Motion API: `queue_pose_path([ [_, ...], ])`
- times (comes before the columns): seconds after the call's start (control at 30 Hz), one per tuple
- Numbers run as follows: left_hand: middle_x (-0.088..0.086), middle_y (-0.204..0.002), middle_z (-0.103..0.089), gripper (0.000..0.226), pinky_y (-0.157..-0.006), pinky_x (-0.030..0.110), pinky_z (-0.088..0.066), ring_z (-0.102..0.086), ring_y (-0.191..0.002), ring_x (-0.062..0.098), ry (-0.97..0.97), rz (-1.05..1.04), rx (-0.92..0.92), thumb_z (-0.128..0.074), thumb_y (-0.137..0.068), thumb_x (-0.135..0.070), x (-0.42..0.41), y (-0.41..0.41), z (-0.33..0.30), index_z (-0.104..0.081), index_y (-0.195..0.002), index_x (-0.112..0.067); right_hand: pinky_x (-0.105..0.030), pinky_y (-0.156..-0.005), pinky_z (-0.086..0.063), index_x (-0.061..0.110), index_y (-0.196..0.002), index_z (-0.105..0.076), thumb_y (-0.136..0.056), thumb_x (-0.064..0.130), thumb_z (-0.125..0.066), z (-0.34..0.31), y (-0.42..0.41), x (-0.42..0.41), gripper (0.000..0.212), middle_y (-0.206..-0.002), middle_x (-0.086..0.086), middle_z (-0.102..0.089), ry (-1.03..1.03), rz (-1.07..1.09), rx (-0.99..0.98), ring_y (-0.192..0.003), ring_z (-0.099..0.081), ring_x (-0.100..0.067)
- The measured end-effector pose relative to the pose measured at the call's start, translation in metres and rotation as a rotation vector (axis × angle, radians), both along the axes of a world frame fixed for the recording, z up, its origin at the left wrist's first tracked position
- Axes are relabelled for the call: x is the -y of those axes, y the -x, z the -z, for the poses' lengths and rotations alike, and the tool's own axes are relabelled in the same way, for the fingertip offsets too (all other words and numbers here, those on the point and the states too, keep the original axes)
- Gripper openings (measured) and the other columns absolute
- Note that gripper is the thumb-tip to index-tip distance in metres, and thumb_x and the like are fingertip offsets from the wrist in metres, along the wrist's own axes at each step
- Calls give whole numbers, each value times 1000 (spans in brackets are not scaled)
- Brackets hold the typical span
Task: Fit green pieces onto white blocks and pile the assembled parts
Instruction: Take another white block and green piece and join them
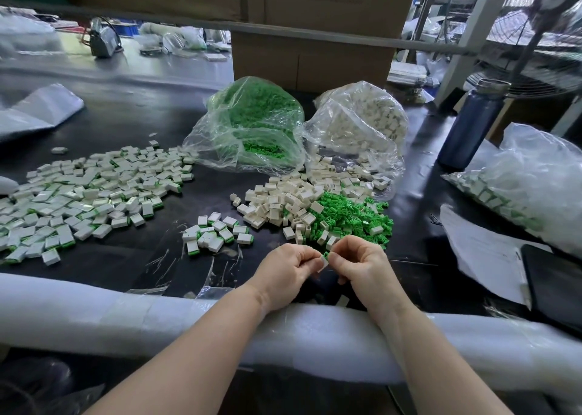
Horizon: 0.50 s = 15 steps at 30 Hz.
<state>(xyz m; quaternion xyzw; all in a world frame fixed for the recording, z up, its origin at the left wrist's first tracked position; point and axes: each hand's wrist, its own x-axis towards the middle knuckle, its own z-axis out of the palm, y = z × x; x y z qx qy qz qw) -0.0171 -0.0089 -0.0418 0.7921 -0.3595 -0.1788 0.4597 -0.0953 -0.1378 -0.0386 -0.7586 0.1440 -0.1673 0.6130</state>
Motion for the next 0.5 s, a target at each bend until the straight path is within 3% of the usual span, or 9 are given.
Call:
queue_pose_path([
  [0.3,-3,-79,-64,13,-78,30,-47,-58,-79,14,-41,-31,111,-59,-90,-20,1,0,2,-70,-90,-13,-16,-45,-39,4,-63,-59,-80,-5,-63,-2,2,3,20,-48,6,-48,-14,-28,-31,-44,-42,-4],
  [0.5,-15,-72,-58,13,-75,23,-45,-55,-74,7,5,-56,92,-59,-90,-17,0,0,1,-71,-91,-13,-17,-44,-38,0,-64,-60,-79,-4,-64,-2,2,2,17,-47,4,-49,-43,-20,-22,-43,-42,-5],
])
